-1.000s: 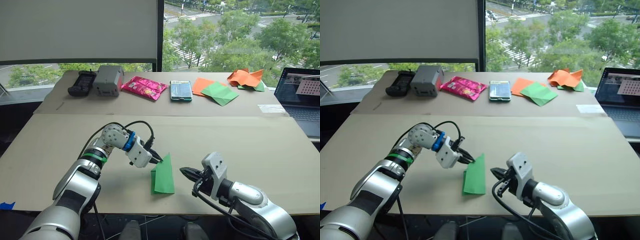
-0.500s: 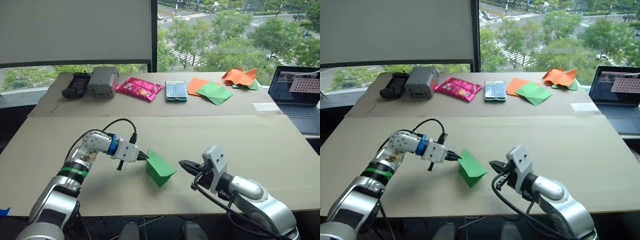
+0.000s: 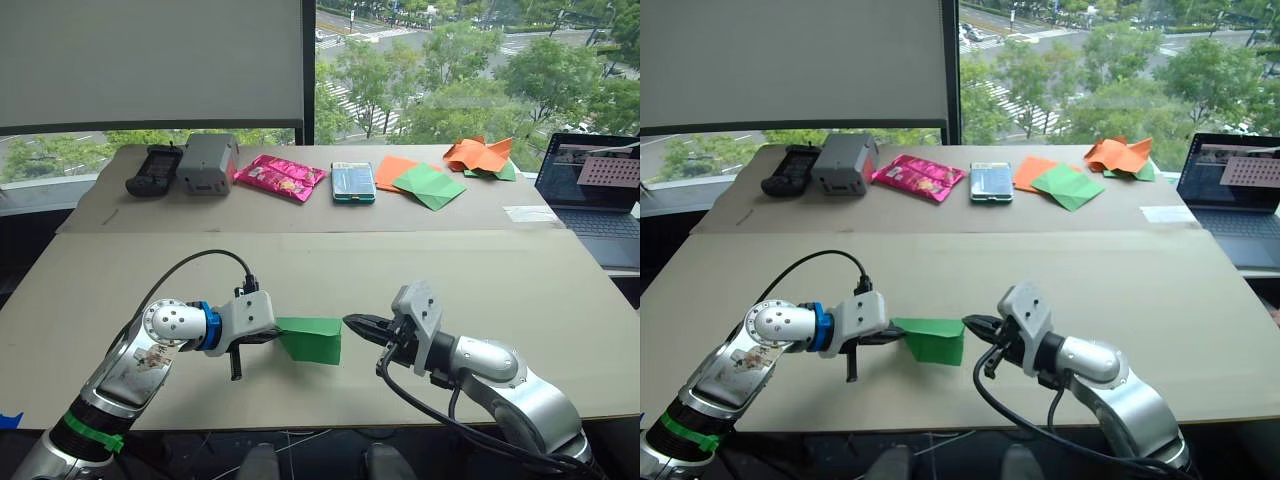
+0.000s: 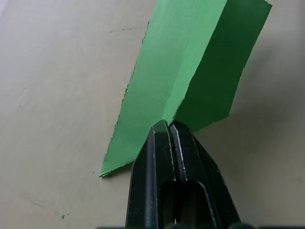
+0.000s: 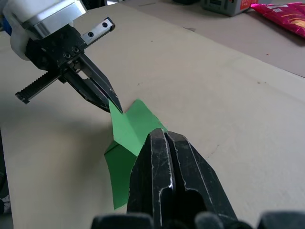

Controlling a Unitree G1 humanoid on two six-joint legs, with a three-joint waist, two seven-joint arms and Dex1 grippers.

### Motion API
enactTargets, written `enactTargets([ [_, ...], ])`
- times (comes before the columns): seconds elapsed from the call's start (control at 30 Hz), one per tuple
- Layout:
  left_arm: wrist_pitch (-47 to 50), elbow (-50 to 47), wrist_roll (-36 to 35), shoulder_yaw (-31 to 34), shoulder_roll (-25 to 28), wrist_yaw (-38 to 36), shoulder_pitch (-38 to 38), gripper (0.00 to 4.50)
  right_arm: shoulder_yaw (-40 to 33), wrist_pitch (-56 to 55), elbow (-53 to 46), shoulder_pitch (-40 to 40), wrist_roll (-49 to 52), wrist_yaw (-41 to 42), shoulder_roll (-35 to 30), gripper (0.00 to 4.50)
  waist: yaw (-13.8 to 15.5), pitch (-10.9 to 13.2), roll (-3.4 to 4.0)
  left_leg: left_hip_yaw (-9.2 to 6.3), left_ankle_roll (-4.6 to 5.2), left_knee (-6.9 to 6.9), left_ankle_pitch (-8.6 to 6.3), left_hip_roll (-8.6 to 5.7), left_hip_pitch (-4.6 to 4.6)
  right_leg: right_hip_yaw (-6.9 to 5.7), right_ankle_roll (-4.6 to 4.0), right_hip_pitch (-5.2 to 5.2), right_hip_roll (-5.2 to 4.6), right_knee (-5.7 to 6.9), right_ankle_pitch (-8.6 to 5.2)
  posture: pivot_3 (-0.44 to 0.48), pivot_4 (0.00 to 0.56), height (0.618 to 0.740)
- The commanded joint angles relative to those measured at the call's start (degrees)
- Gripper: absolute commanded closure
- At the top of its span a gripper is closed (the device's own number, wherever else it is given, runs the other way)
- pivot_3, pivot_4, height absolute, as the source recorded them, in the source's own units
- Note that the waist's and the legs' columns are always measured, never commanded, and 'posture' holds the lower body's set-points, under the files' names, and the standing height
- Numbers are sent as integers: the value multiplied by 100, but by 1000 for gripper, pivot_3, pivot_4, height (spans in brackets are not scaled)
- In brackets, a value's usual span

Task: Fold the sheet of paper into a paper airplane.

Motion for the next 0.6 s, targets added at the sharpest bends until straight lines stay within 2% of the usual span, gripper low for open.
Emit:
enactTargets([
  [0.03,-82,-153,108,-123,10,148,87,4482,62,-346,43,-131,-65,272,-68,4500,4,0,0,-1,0,0,0,0,0,0,0,0,1,2,0,0,150,718],
  [0.1,-104,-93,75,-147,-9,157,92,4500,121,-384,138,-209,-16,509,-136,4024,13,0,-1,-1,1,0,0,0,1,0,0,-3,3,9,0,0,150,718],
  [0.2,-171,-36,0,-113,7,103,88,4500,267,-626,250,-347,-275,690,-281,3067,21,0,0,0,1,-1,0,0,1,0,0,-5,3,13,0,0,150,718],
  [0.23,-158,-45,-49,-77,1,90,97,3941,346,-732,285,-387,-414,730,-342,2704,23,0,-1,0,1,-1,0,0,1,0,0,-5,3,13,0,0,150,718],
  [0.33,-150,-214,-220,109,25,80,237,2961,494,-1014,311,-428,-676,767,-364,1663,19,0,-1,0,0,0,0,0,1,0,0,-7,2,11,0,0,150,718],
  [0.4,-95,-377,-407,273,94,25,366,2336,581,-1171,308,-439,-840,801,-381,1650,17,0,-1,0,0,-1,0,0,1,0,0,-10,1,8,0,0,150,718],
  [0.6,238,-534,-1328,1102,399,-317,556,2336,1094,-1660,418,-284,-1407,911,-391,1650,21,0,-2,1,0,-2,0,1,3,0,0,-15,0,12,0,0,150,718],
])
